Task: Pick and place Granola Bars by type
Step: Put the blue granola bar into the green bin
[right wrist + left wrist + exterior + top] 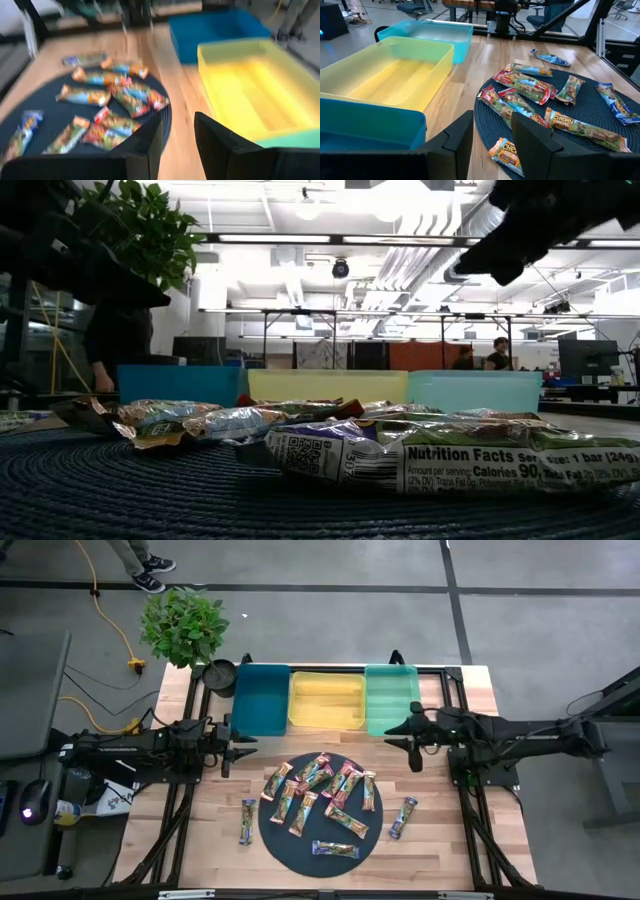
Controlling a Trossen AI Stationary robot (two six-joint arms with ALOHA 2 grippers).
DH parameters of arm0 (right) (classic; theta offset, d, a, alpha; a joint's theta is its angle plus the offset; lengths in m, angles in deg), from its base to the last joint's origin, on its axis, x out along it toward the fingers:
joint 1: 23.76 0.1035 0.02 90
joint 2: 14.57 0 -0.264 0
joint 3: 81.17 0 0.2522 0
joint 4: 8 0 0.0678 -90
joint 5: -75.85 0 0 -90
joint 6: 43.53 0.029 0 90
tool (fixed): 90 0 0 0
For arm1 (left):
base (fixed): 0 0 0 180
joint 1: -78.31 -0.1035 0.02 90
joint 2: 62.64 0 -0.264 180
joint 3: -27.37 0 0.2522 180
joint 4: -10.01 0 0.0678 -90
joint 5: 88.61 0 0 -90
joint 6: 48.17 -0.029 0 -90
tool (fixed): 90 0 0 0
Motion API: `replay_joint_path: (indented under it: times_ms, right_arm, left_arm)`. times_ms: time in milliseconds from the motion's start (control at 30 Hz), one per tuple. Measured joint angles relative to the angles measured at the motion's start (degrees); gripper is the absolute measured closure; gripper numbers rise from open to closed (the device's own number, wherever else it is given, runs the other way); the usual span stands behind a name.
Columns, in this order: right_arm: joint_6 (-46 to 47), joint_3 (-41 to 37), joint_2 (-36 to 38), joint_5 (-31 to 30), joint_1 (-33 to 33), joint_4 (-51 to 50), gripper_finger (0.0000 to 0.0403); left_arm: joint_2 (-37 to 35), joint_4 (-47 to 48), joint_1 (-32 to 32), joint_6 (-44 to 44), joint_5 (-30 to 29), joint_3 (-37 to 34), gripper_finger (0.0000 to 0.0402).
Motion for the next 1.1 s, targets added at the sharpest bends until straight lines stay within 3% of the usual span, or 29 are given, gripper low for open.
replay_joint_path:
  times_ms: [300, 467, 633, 833, 1100]
  right_arm:
    - [2.0, 15.5, -12.0, 2.3, 0.0, -22.5, 0.0304]
    - [-0.3, 19.8, -14.8, 11.8, 0.6, -28.1, 0.0304]
    - [-9.1, 20.2, -15.0, 18.4, 5.4, -30.9, 0.0304]
    - [-18.2, 19.7, -15.1, 17.5, 13.1, -35.4, 0.0304]
    - [-21.2, 16.7, -17.0, 14.3, 21.2, -34.6, 0.0304]
  left_arm:
    - [0.0, 0.0, 0.0, 0.0, 0.0, 0.0, 0.027]
    - [0.0, 0.0, 0.0, 0.0, 0.0, 0.0, 0.027]
    - [0.0, 0.0, 0.0, 0.0, 0.0, 0.0, 0.027]
    - [0.0, 0.0, 0.0, 0.0, 0.0, 0.0, 0.027]
    - [0.0, 0.0, 0.0, 0.0, 0.0, 0.0, 0.027]
